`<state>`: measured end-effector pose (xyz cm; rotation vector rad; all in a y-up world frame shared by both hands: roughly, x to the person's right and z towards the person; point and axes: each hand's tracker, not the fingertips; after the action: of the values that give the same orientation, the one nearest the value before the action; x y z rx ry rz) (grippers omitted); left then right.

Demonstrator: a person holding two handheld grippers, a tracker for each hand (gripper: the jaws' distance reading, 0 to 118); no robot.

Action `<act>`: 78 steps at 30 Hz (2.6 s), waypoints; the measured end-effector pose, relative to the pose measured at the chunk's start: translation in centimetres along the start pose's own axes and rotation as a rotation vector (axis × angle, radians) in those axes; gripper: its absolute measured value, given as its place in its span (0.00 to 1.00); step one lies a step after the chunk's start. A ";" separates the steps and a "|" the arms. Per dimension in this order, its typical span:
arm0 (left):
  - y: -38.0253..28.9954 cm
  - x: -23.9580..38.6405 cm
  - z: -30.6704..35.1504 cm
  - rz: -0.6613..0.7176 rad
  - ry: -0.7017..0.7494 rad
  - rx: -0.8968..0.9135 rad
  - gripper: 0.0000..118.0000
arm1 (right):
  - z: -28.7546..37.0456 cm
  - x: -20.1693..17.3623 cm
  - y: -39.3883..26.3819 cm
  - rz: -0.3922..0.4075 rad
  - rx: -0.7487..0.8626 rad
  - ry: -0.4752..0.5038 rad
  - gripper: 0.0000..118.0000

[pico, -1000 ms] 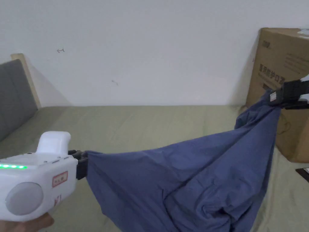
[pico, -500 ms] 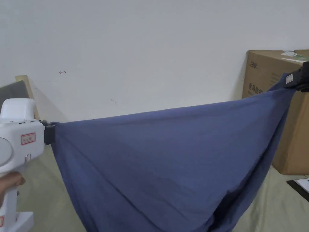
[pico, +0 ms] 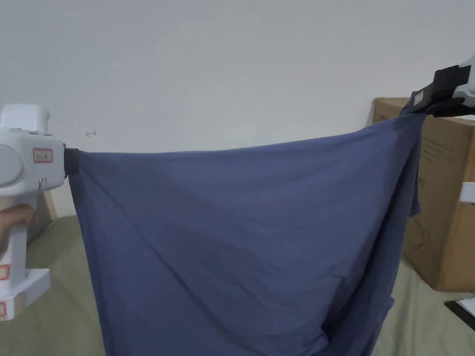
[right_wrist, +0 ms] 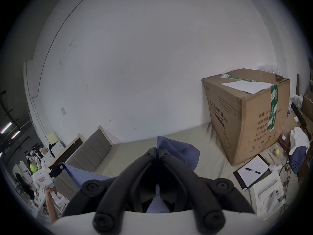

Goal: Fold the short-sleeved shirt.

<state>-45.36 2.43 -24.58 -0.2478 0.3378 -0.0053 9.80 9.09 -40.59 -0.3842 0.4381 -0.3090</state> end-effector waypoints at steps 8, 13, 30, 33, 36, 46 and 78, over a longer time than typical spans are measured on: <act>9.6 -1.4 -6.5 0.023 0.046 0.077 0.00 | -4.1 -2.4 6.3 -0.019 0.063 0.013 0.01; 13.9 -1.7 -9.3 0.037 0.073 0.131 0.00 | -4.9 -4.0 9.9 -0.001 0.119 0.036 0.01; 8.1 -2.3 -19.3 0.041 0.104 0.037 0.00 | -15.7 -2.4 4.8 0.047 -0.010 -0.035 0.01; 2.0 -2.0 -22.4 0.032 0.097 -0.056 0.00 | -19.7 0.0 -0.2 0.023 -0.078 -0.042 0.01; -5.7 -1.6 -25.4 0.067 0.075 -0.163 0.00 | -24.2 3.2 -6.1 -0.014 -0.195 -0.083 0.01; -26.4 1.6 -28.9 0.071 0.041 -0.548 0.00 | -31.9 11.8 -24.9 -0.111 -0.477 -0.194 0.01; -38.3 -4.3 8.5 0.074 -0.072 -0.625 0.00 | 8.2 9.4 -43.3 -0.288 -0.438 -0.216 0.01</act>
<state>-45.25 -32.50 -6.10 -0.8525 0.2691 0.1840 12.84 -30.16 -18.72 -0.9048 0.2337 -0.4469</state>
